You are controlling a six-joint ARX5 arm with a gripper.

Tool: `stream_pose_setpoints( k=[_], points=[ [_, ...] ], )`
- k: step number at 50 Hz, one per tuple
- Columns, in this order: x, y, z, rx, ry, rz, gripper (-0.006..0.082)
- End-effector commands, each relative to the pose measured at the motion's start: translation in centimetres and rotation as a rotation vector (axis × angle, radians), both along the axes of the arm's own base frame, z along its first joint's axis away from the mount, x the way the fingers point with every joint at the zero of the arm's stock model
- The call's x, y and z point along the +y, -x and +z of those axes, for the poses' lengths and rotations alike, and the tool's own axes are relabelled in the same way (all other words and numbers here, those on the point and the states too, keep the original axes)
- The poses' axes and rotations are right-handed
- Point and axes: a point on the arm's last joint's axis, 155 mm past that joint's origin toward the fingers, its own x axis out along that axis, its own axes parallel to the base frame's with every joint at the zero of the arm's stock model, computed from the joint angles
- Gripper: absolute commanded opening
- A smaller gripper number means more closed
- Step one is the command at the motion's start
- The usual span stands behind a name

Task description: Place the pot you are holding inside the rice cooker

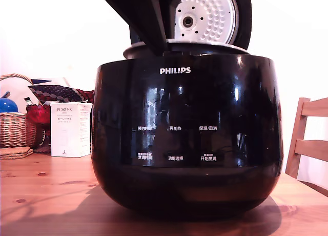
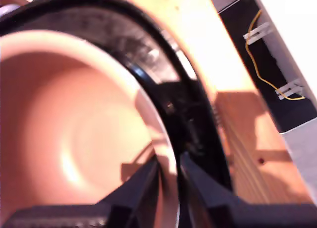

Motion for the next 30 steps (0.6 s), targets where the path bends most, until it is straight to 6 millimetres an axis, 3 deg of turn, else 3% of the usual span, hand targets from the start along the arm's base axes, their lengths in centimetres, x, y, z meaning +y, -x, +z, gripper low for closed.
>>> stream_pose_setpoints(
  k=[1, 10, 22, 30],
  points=[
    [-0.5, 1.3, -0.2, 0.03, -0.005, -0.03, 0.012],
    [0.1, 1.0, -0.3, 0.012, -0.031, -0.021, 0.0188],
    [2.0, 0.1, -0.1, -0.046, -0.109, 0.017, 0.019],
    [2.2, -0.1, 1.0, -0.053, -0.095, 0.044, 0.0188]
  ],
)
